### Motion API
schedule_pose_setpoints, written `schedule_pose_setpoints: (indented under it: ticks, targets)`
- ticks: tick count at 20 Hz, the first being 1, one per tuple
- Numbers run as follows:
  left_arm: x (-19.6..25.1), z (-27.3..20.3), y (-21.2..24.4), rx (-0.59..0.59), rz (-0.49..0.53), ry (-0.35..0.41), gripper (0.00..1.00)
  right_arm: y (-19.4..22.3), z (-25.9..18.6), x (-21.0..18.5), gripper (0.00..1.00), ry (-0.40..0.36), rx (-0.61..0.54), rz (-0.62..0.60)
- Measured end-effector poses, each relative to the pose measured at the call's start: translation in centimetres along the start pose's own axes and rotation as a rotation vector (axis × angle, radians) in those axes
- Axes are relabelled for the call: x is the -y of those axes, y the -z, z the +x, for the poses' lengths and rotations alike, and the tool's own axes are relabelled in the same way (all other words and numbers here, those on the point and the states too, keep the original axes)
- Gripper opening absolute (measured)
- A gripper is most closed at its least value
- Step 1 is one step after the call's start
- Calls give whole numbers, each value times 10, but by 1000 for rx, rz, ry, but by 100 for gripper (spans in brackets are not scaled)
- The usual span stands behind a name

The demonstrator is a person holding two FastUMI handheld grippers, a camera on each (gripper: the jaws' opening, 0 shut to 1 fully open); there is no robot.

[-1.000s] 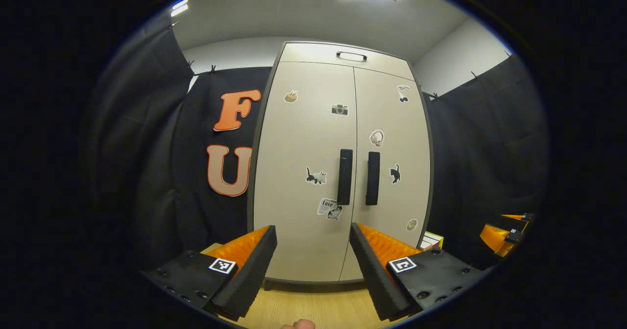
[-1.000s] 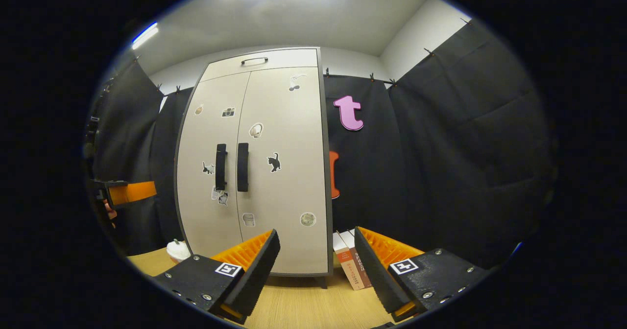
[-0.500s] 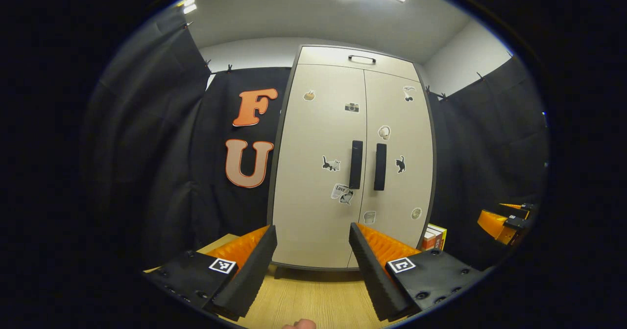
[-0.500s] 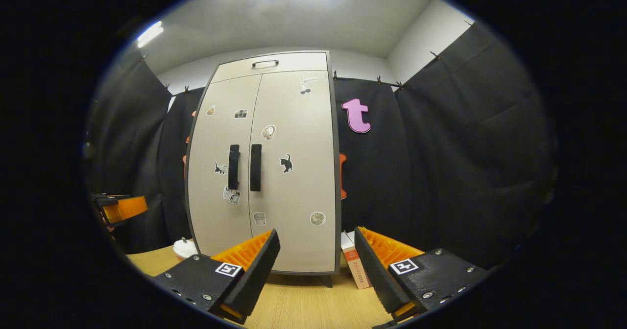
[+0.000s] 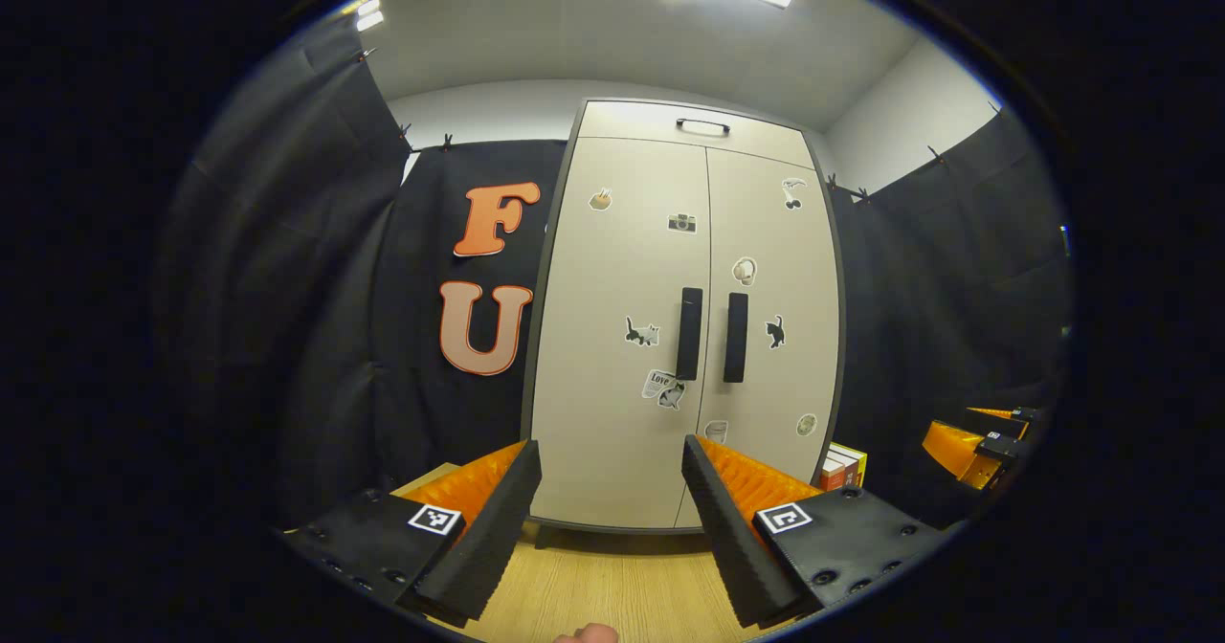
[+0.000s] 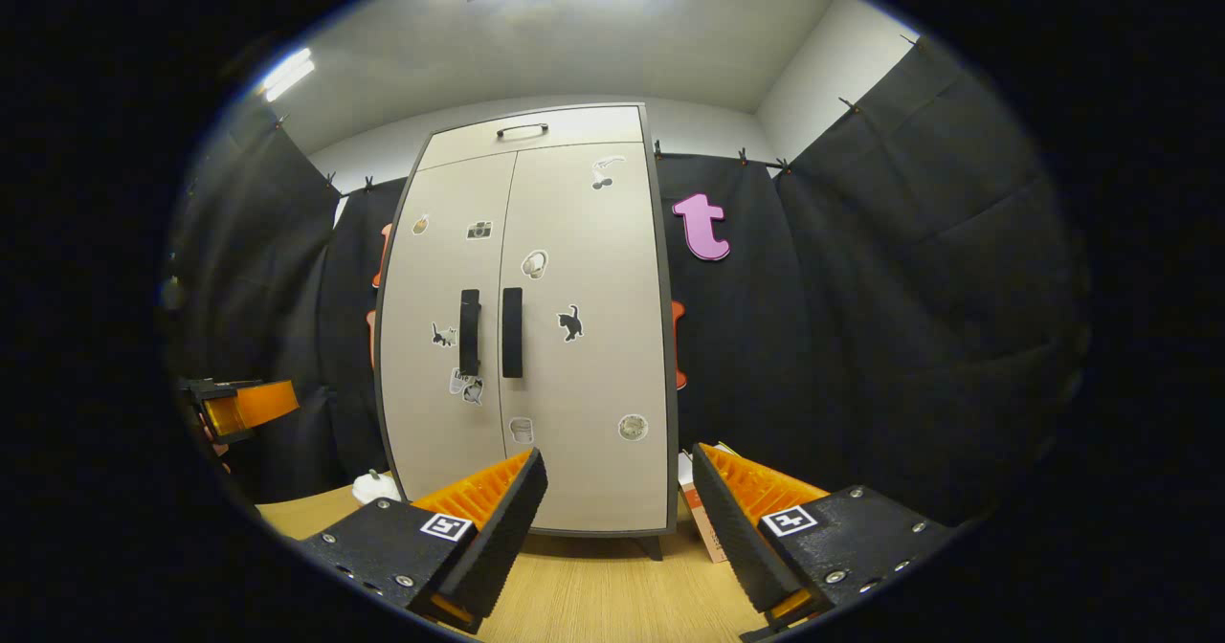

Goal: Grab one shoe with the right hand and put it into the shoe cabinet, grab the other shoe with the left hand and put it into the shoe cabinet; then close the right door with the right hand and the left door with the left hand.

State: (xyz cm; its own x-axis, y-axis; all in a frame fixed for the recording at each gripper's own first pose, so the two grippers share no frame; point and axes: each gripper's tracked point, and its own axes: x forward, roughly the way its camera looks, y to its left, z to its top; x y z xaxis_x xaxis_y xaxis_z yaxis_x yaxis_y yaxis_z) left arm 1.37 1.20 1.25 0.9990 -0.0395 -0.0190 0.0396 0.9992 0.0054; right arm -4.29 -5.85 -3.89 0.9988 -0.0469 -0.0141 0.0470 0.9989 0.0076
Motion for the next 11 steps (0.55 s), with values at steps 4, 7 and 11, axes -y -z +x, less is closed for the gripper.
schedule_pose_setpoints:
  ticks: [4,7,11]
  targets:
    - [-1,-2,0,0,1,-7,96,5,0,-3,94,-8,-11,12]
    - [-3,-2,1,0,0,-16,96,8,0,-4,94,-12,-17,13]
    - [-6,-2,3,-2,-4,-31,96,7,0,-5,94,-14,-17,11]
